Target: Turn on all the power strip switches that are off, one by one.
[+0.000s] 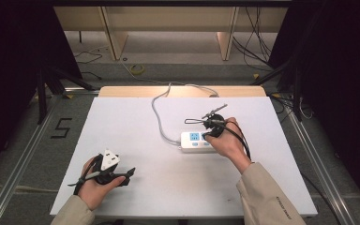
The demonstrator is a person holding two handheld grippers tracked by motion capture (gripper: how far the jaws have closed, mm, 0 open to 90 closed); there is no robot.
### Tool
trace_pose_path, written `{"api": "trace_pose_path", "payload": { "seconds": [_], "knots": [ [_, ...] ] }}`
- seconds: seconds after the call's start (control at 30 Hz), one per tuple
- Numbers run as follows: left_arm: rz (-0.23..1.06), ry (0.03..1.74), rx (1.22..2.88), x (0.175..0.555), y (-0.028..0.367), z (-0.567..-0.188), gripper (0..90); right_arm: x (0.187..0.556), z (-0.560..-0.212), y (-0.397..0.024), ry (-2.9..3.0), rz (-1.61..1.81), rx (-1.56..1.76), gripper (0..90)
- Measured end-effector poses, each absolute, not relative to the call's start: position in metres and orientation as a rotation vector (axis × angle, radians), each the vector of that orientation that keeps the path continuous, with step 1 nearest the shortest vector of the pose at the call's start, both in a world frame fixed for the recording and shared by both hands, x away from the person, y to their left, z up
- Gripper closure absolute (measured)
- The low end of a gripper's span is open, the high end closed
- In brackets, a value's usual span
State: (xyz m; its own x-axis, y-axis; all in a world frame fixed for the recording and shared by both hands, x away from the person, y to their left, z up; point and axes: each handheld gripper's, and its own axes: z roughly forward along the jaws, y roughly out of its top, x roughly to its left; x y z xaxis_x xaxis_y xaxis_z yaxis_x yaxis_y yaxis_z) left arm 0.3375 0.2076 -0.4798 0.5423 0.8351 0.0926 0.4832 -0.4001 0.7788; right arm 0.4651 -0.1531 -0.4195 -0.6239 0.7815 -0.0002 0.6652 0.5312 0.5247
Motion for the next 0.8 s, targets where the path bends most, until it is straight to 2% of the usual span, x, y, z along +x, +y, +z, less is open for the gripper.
{"api": "trace_pose_path", "payload": {
  "seconds": [0.8],
  "knots": [
    [0.628, 1.062, 2.060, 0.337, 0.207, -0.480, 20.9, 0.465, -0.418, -0.175, 2.511, 0.663, 1.283, 90.0]
  ]
}}
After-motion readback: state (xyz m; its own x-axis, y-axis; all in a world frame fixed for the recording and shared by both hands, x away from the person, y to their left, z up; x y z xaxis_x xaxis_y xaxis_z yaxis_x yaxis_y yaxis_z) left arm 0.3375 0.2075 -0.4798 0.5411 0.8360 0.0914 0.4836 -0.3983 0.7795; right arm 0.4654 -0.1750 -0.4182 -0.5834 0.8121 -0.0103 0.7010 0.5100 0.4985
